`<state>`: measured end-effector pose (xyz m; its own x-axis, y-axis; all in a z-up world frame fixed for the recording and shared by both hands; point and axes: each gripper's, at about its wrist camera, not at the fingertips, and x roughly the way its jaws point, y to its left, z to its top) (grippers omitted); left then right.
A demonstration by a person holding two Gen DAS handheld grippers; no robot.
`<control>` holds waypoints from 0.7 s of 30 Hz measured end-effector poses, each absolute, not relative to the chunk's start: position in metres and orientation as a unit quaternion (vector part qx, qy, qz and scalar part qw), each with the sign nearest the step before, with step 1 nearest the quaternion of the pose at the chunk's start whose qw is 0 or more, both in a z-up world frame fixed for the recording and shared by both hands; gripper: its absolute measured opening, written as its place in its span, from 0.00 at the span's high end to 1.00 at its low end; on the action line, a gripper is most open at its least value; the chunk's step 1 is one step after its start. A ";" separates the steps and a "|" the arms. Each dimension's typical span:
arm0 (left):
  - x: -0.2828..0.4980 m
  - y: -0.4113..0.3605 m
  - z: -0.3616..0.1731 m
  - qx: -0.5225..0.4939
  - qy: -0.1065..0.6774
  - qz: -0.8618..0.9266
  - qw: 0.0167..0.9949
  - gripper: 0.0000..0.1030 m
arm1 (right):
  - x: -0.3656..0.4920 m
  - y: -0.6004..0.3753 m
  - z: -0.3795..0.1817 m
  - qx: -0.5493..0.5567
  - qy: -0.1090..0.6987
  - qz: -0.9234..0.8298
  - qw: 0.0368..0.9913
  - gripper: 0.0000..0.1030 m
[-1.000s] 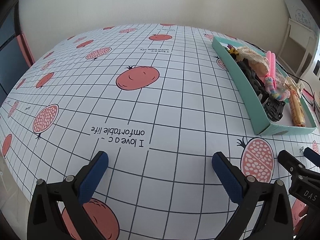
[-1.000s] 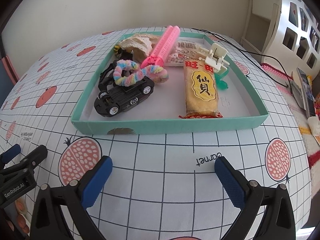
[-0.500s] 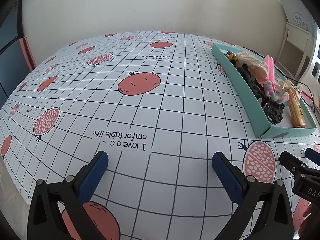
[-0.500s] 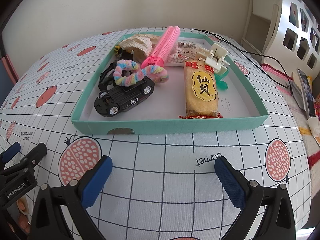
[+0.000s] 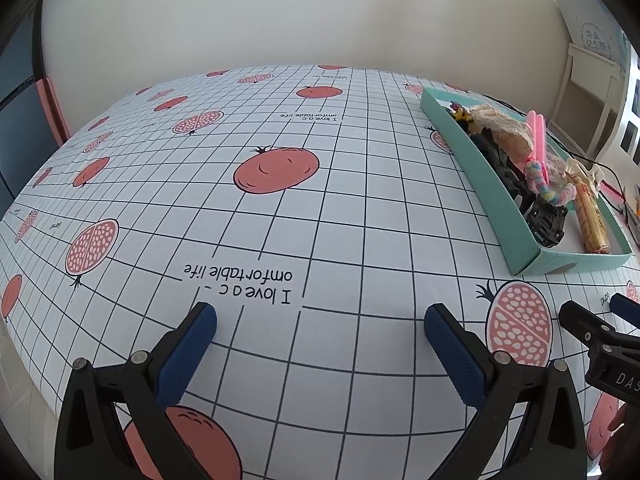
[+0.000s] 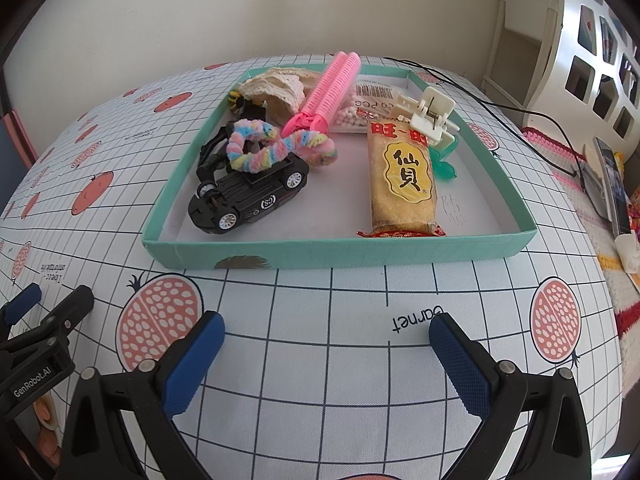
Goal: Organize objects
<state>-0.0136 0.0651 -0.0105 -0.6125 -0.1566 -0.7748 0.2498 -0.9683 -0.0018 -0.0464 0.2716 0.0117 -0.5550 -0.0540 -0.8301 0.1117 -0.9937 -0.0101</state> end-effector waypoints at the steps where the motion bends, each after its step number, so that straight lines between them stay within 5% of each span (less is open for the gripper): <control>1: -0.013 0.065 -0.011 0.425 0.055 -0.896 0.114 0.00 | -0.046 0.272 0.012 0.469 0.031 -0.881 0.047 0.00; 21: -0.014 0.066 -0.010 0.423 0.055 -0.897 0.117 0.00 | -0.047 0.272 0.011 0.469 0.031 -0.882 0.048 0.00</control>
